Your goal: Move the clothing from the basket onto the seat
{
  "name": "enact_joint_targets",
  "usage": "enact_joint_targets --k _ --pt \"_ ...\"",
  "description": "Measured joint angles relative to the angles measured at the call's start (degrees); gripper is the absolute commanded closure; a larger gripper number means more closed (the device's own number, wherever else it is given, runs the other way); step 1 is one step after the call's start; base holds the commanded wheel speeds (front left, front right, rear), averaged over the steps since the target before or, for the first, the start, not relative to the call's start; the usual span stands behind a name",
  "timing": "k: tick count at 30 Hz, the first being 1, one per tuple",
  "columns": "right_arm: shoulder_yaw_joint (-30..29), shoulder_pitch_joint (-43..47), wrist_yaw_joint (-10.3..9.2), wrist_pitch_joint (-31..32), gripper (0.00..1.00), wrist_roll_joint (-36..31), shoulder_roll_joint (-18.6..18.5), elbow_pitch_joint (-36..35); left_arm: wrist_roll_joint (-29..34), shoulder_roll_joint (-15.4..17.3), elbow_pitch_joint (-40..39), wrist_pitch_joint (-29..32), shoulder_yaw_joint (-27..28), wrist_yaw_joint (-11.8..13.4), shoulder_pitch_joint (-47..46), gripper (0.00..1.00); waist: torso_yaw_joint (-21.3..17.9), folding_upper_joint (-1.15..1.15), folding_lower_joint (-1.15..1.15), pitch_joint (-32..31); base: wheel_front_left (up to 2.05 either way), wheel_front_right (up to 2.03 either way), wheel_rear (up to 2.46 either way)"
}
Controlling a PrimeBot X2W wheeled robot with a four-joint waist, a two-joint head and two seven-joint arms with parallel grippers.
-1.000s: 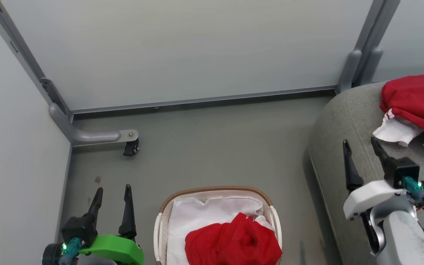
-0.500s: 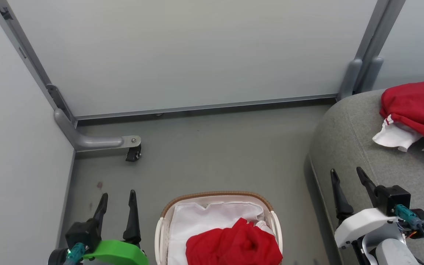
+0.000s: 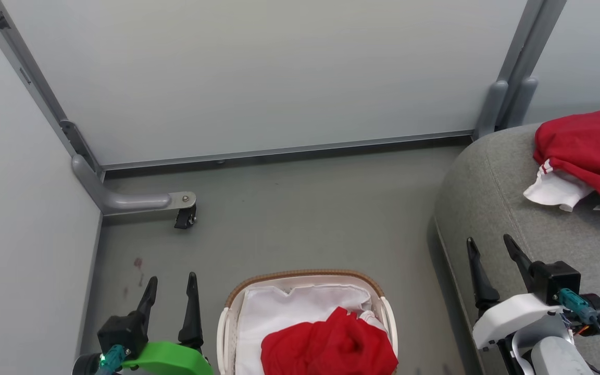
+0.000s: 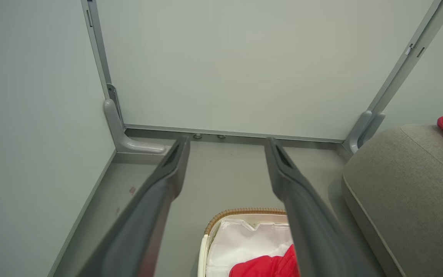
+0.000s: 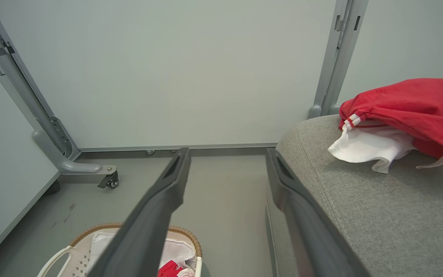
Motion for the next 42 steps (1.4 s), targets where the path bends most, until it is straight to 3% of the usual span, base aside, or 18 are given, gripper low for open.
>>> enact_joint_targets --k 10,17,31,42 --pt "-0.5 -0.1 0.00 0.0 0.00 0.2 0.0 -0.7 0.1 0.0 0.3 0.0 -0.5 0.0 -0.1 0.00 -0.2 0.00 0.00 1.0 0.00 0.00 0.00" --pt "-1.4 -1.5 0.00 0.0 0.00 -0.2 0.0 -1.9 0.4 0.0 3.8 0.0 -4.3 -0.7 -3.1 0.00 -0.8 0.00 0.00 3.4 0.00 0.00 0.00" --pt "-3.6 -10.2 0.00 0.0 0.00 -2.2 0.0 -5.2 -1.9 -0.2 20.0 0.1 -18.9 -1.9 -17.5 0.00 -4.9 0.00 0.00 14.5 0.00 0.00 0.00" --pt "-0.9 -16.8 0.00 0.0 0.00 0.7 -0.1 -7.9 -4.1 -0.2 31.0 2.6 -29.6 -3.1 -26.9 0.00 -10.5 0.00 0.00 26.6 0.00 0.00 0.00"
